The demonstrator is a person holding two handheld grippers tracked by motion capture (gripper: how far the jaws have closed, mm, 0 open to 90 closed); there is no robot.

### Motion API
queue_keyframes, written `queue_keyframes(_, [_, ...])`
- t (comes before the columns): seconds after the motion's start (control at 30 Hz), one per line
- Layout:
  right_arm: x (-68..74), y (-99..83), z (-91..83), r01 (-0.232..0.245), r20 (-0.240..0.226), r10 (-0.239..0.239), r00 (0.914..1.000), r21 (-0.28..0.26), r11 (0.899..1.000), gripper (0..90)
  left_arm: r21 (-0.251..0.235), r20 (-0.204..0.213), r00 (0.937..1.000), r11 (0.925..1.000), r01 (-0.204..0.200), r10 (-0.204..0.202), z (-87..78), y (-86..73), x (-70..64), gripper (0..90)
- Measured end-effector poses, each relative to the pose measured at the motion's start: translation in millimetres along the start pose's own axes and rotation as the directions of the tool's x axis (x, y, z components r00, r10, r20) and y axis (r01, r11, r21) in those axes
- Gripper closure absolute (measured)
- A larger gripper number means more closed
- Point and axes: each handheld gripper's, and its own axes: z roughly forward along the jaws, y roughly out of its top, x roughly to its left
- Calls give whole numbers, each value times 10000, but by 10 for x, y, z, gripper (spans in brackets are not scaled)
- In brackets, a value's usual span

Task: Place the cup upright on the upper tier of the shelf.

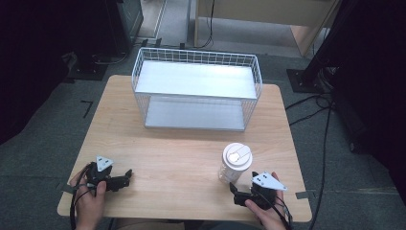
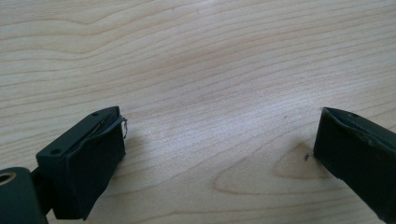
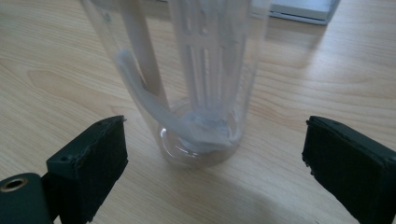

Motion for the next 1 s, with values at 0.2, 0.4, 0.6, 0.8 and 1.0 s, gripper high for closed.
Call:
queue_keyframes(0.2, [82, 125, 64, -177, 77, 179, 9998, -280, 9995, 65, 2, 1, 10000, 10000, -1, 1, 0, 0, 0, 24])
queue_keyframes(0.4, [172, 275, 75, -178, 71, 187, 9998, -1030, 9945, 66, 0, 2, 10000, 10000, 1, -1, 0, 0, 0, 24])
queue_keyframes(0.6, [252, 416, 104, -325, 235, 373, 9990, -1796, 9832, 69, -8, -4, 10000, 10000, 11, -11, 1, 0, -1, 24])
queue_keyframes(0.8, [283, 480, 143, -668, 354, 772, 9964, -2348, 9697, 78, -1, -4, 10000, 10000, -11, 11, 0, 1, 1, 24])
queue_keyframes(1.0, [319, 491, 146, -415, 955, 690, 9930, -2645, 9635, 151, 2, -2, 10000, 10000, -14, 14, 0, 1, 2, 24])
